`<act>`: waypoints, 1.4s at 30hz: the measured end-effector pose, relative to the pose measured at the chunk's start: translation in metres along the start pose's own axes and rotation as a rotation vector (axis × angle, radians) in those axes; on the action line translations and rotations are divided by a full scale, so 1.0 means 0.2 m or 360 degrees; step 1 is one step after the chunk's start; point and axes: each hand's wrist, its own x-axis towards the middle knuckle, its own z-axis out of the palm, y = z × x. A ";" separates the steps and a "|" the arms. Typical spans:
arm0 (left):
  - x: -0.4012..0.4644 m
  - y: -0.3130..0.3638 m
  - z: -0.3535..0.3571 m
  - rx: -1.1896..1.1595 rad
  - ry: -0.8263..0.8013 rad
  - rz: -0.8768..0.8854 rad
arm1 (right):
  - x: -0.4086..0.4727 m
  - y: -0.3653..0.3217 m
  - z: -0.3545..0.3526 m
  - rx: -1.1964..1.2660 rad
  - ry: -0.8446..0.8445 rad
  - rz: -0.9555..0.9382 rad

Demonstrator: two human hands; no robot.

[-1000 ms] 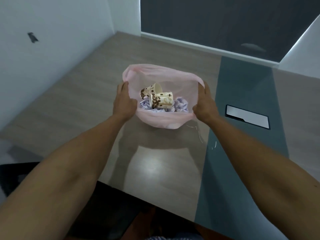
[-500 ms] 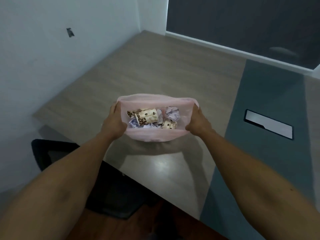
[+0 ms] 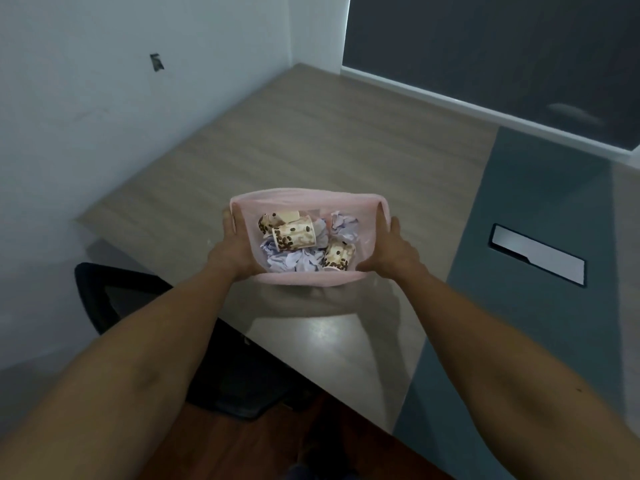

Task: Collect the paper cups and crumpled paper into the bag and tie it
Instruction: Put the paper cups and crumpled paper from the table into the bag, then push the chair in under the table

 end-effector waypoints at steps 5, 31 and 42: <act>-0.07 0.02 0.03 0.0036 0.0000 -0.0091 | -0.11 -0.02 0.00 -0.0086 0.0228 -0.0144; -0.76 -0.70 -0.26 0.0341 0.0047 0.0190 | -0.97 -0.39 0.61 -0.0102 -0.0222 -0.0093; -1.10 -0.87 -0.16 -0.0077 0.0327 -0.0056 | -1.25 -0.60 0.86 0.0070 -0.0191 -0.0252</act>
